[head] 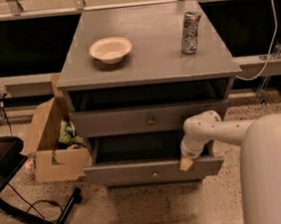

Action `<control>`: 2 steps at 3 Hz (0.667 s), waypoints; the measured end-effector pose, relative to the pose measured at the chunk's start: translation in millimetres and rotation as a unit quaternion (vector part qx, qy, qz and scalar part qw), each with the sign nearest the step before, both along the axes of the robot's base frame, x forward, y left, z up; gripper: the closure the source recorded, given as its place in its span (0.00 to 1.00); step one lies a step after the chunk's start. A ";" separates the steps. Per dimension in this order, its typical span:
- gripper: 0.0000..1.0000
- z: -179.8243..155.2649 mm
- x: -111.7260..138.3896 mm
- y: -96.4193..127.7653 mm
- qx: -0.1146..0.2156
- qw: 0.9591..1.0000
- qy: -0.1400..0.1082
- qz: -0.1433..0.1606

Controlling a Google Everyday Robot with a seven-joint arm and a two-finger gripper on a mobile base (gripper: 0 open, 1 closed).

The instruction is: Open middle drawer

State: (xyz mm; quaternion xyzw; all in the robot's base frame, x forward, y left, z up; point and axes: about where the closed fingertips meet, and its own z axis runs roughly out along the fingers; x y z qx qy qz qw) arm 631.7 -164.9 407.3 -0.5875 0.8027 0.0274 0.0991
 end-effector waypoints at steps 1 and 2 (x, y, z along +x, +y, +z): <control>0.90 -2.2 -1.3 0.5 0.000 1.000 0.002 0.001; 0.65 -3.6 -2.3 1.0 0.000 1.000 0.003 0.001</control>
Offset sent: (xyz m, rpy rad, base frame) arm -0.0011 0.0004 -0.0018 0.0001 0.0032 0.0009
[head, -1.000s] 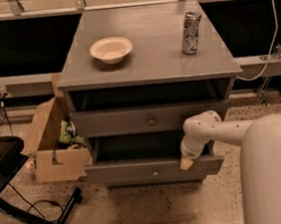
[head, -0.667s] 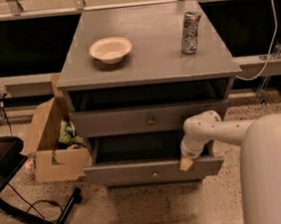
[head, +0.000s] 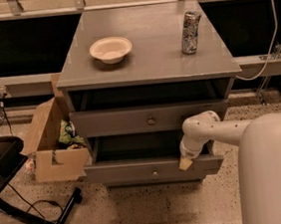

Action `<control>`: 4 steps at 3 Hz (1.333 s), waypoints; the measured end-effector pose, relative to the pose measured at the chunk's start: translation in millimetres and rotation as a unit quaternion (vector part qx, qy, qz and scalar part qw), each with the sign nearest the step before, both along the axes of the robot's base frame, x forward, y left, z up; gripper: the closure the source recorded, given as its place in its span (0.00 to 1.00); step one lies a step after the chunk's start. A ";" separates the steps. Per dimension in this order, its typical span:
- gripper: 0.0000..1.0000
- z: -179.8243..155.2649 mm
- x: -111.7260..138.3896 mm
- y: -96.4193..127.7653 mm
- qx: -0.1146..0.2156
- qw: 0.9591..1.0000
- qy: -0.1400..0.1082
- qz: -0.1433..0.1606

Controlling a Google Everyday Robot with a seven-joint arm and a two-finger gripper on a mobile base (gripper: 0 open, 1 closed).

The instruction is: Open middle drawer

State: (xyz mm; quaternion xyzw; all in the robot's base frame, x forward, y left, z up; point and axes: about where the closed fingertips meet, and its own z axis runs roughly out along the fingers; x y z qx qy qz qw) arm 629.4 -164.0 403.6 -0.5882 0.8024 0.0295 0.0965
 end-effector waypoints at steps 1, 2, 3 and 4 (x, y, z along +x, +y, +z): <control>0.43 0.3 0.0 0.0 0.000 1.000 0.000 0.000; 0.20 0.3 0.0 0.0 0.000 1.000 0.000 0.000; 0.00 -2.2 -1.6 0.6 0.000 1.000 0.002 0.001; 0.00 -2.2 -1.6 0.6 0.000 1.000 0.002 0.001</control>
Offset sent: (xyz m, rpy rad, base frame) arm 0.0000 0.0000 0.0003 0.0000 0.0000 0.0000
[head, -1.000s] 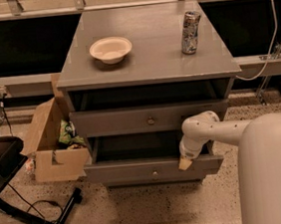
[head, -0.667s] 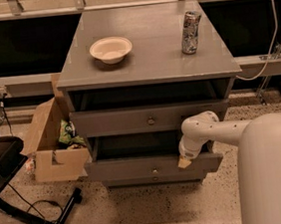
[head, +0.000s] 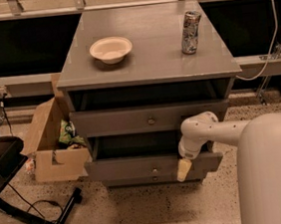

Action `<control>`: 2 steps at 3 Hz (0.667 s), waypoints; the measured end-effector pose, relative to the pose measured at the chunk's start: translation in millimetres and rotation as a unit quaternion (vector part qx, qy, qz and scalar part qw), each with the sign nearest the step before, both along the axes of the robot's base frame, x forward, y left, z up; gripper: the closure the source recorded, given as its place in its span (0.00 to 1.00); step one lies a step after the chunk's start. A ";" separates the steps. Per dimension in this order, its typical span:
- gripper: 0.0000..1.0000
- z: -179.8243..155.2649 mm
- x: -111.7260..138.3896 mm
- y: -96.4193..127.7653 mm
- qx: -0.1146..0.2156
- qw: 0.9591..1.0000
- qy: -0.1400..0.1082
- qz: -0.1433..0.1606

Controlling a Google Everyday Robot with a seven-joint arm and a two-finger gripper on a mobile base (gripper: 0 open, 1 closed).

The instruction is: Open middle drawer

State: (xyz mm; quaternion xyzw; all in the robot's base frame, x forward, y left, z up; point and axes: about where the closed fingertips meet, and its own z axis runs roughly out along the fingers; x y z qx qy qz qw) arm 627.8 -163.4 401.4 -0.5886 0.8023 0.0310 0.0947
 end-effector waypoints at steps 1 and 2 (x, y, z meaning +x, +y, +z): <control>0.16 -7.7 -30.0 -4.5 0.002 1.000 0.024 -0.016; 0.39 -1.6 -84.9 -18.0 -0.006 0.997 0.050 -0.056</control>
Offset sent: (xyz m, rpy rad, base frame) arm -0.1968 -0.0340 0.0026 -0.0539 0.2308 -0.2400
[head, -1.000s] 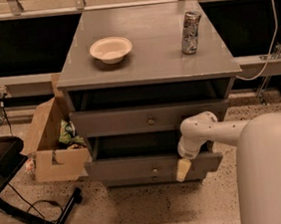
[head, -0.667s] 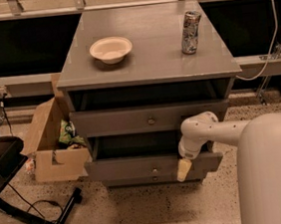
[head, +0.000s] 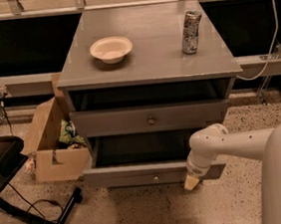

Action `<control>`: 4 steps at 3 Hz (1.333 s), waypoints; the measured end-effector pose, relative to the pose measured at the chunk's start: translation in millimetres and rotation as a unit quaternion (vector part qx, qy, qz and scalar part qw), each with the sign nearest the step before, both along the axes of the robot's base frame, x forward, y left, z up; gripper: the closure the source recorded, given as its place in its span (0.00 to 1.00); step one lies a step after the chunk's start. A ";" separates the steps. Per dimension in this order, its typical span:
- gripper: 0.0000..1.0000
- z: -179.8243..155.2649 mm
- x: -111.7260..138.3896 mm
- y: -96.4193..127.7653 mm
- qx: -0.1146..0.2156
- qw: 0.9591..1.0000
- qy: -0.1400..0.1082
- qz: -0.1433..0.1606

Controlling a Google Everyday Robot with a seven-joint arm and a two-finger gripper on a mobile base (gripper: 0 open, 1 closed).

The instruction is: Open middle drawer

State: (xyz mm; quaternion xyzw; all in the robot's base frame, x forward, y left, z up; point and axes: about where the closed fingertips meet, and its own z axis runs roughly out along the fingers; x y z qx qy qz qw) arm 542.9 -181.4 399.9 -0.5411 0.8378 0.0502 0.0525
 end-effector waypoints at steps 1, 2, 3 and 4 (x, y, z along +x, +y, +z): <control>0.63 0.0 -1.7 -0.3 0.000 1.000 0.001 -0.001; 0.86 8.4 -24.5 -2.3 -0.015 1.000 0.010 -0.016; 0.89 7.1 -24.6 -2.3 -0.015 1.000 0.010 -0.016; 0.66 5.6 -25.8 -2.1 -0.015 1.000 0.012 -0.016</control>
Offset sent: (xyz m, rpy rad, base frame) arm -0.2069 -0.0165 0.0846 -0.2703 0.1564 -0.2764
